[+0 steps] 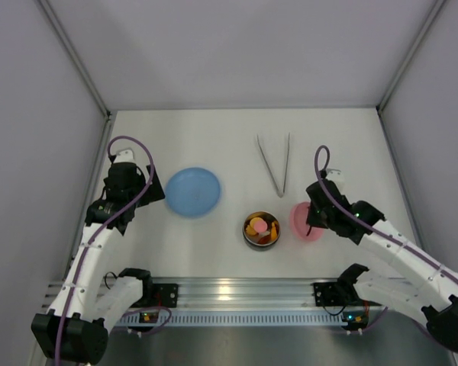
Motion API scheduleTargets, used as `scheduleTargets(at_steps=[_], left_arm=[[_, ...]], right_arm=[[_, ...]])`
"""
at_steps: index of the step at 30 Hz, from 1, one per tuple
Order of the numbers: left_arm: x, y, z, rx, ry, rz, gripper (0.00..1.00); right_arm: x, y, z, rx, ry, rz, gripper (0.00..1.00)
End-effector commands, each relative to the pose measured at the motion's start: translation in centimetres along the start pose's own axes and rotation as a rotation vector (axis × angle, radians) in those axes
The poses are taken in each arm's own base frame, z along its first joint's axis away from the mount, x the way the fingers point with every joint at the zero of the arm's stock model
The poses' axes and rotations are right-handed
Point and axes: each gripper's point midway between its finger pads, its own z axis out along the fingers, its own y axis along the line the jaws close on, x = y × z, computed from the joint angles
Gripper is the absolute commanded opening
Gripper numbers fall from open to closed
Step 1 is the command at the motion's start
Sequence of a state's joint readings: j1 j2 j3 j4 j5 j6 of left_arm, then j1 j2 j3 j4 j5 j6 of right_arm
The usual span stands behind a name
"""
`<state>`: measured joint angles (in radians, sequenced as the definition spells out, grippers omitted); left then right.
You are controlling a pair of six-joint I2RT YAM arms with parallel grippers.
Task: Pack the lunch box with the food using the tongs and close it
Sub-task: Pick up the box lid from the center of the board.
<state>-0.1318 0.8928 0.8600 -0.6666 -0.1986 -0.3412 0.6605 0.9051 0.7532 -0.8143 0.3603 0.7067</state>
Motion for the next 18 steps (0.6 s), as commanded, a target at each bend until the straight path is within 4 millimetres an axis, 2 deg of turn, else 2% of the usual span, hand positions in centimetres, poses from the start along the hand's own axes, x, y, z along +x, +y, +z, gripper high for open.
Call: scheduleTargets(at_steps=[1,4,5,6,8,9,10,11,13,14,16,17,18], left_arm=[[-0.2,-0.1,-0.1,0.005,-0.016,0.006,0.99],[-0.2,0.0,-0.1,0.003,-0.015,0.007,0.99],[-0.2,0.0,-0.1,0.003,-0.015,0.007,0.99],[-0.2,0.0,-0.1,0.003,-0.015,0.007,0.99],[-0.1,0.0,-0.1,0.002,-0.014,0.005,0.99],[-0.1,0.0,-0.1,0.0,-0.013,0.006,0.99],[-0.2,0.0,-0.1,0.0,-0.015,0.005,0.99],[-0.2,0.0,-0.1,0.0,-0.015,0.007,0.99],[-0.2,0.0,-0.1,-0.001,-0.015,0.005,0.99],[-0.2,0.0,-0.1,-0.001,-0.015,0.007,0.99],[-0.2,0.0,-0.1,-0.001,-0.015,0.005,0.99],[-0.1,0.0,-0.1,-0.002,-0.014,0.006,0.99],[-0.1,0.0,-0.1,-0.002,-0.014,0.007,0.99]], right_arm=[[-2.6,0.6,-2.5,-0.015,-0.066,-0.023,0.0],[-3.7,2.5,-3.5,-0.06,-0.072,-0.058,0.0],[-3.8,3.0,-3.3,-0.054,-0.064,-0.075,0.0],[-4.3,4.6,-4.3,-0.091,-0.076,-0.105,0.0],[-4.2,5.9,-4.1,-0.07,-0.065,-0.157,0.0],[-4.6,7.5,-5.0,-0.1,-0.077,-0.188,0.0],[-4.5,8.2,-5.1,-0.094,-0.075,-0.211,0.0],[-4.0,8.4,-4.3,-0.049,-0.058,-0.255,0.0],[-3.9,10.3,-4.8,-0.06,-0.061,-0.305,0.0],[-3.4,10.8,-3.9,-0.023,-0.046,-0.346,0.0],[-3.1,12.3,-4.3,-0.022,-0.041,-0.403,0.0],[-2.6,12.6,-3.4,0.02,-0.032,-0.444,0.0],[-2.5,13.3,-3.9,0.024,-0.035,-0.468,0.0]])
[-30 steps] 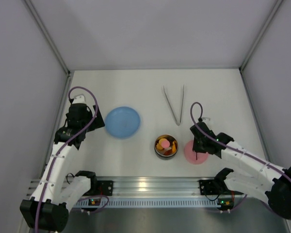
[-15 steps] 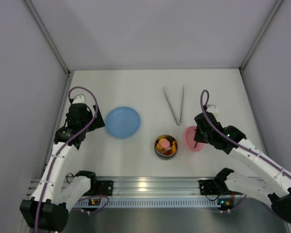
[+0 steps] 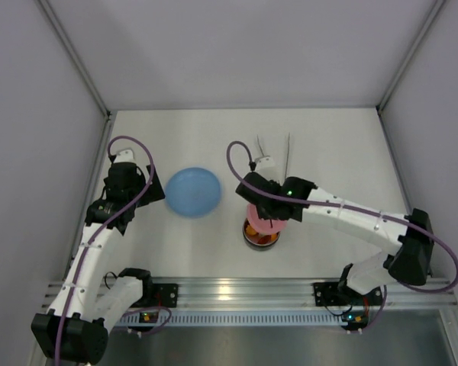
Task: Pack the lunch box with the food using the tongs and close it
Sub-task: Pick up the box lid from the center of the board, then close the box lid on the packing box.
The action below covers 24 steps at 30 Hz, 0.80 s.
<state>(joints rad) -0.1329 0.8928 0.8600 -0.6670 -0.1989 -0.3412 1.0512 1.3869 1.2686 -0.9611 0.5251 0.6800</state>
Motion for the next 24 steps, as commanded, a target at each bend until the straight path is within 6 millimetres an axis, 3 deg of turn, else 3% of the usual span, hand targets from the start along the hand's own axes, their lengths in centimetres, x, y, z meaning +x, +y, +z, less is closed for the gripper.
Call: scheduleTargets(at_steps=[1,5,13,24], left_arm=[[-0.1,0.1,-0.1,-0.002,-0.014,0.007,0.99],[-0.2,0.1,-0.1,-0.005,-0.015,0.005,0.99],[-0.1,0.1,-0.1,-0.005,-0.014,0.007,0.99],[-0.2,0.1,-0.1,-0.006,-0.016,0.007,0.99]], right_arm=[[-0.4,0.2,-0.6,0.102,-0.005,-0.113,0.0],[0.1,0.8,0.7,0.197,0.019,-0.197,0.0],[2.1,2.2,1.9,0.178,0.068,-0.251,0.0],[3.3,5.0,2.4,0.138,0.081,-0.302,0.0]])
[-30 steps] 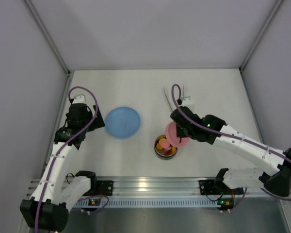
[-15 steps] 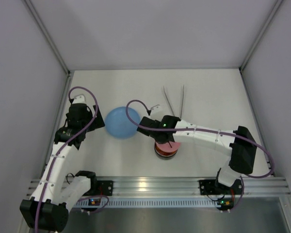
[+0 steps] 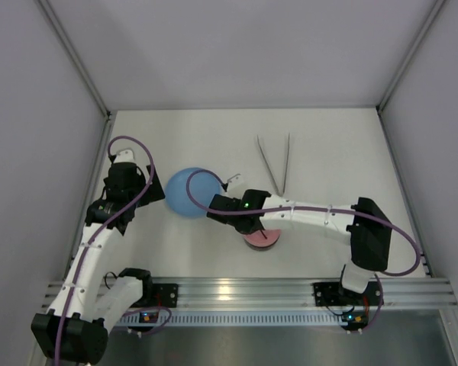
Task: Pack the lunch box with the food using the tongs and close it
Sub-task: Close the box lid on the packing box.
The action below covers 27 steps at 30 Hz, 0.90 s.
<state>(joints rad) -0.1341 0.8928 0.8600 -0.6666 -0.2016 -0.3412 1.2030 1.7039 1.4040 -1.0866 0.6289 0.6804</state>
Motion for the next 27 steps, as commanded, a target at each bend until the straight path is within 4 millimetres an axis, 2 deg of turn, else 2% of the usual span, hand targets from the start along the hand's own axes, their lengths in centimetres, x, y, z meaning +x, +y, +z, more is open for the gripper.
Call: scheduleTargets(at_steps=[1,7,17,27], left_arm=[[-0.1,0.1,-0.1,-0.004,-0.015,0.006,0.99],[-0.1,0.0,0.0,-0.001,-0.014,0.008,0.99],[-0.1,0.0,0.0,-0.003,-0.01,0.007,0.99],[-0.1,0.0,0.0,-0.003,-0.011,0.009,0.99]], right_arm=[[-0.8,1.0,-0.8,-0.012,-0.026,-0.015,0.0],[-0.4,1.6,-0.2,-0.011,-0.015,-0.029,0.0],[0.1,1.5,0.6,0.019,-0.007,-0.04,0.02],[0.4,2.1,1.3,-0.005,-0.001,-0.038,0.04]])
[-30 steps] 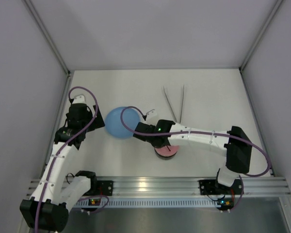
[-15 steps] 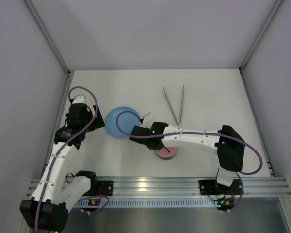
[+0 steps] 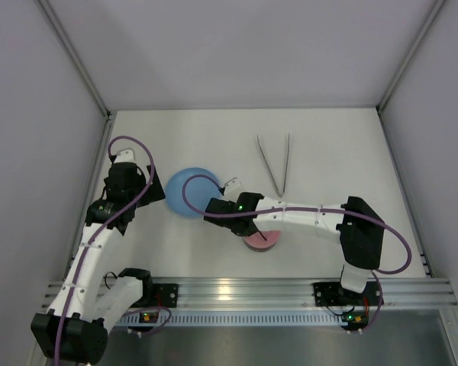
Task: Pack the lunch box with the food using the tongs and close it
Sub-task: Close the box lid on the packing box.
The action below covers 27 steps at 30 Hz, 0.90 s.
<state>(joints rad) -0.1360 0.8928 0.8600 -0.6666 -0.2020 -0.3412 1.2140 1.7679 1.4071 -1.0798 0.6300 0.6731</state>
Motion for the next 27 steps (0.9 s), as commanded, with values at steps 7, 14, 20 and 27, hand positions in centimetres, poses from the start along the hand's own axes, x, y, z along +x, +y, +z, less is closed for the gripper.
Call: scheduleTargets(at_steps=[7,14,20,27], left_arm=[[-0.1,0.1,0.0,-0.006,-0.011,0.007,0.99],[0.0,0.1,-0.1,-0.005,-0.011,0.009,0.99],[0.0,0.1,0.0,-0.007,-0.009,0.01,0.99],[0.0,0.1,0.0,-0.01,-0.008,0.01,0.99]], right_arm=[[1.4,2.3,1.7,-0.065,0.01,0.008,0.06],[2.6,2.7,2.6,-0.108,0.03,0.035,0.07],[2.7,2.8,2.5,-0.118,0.03,0.042,0.16],[1.7,2.0,1.3,-0.122,-0.002,0.066,0.32]])
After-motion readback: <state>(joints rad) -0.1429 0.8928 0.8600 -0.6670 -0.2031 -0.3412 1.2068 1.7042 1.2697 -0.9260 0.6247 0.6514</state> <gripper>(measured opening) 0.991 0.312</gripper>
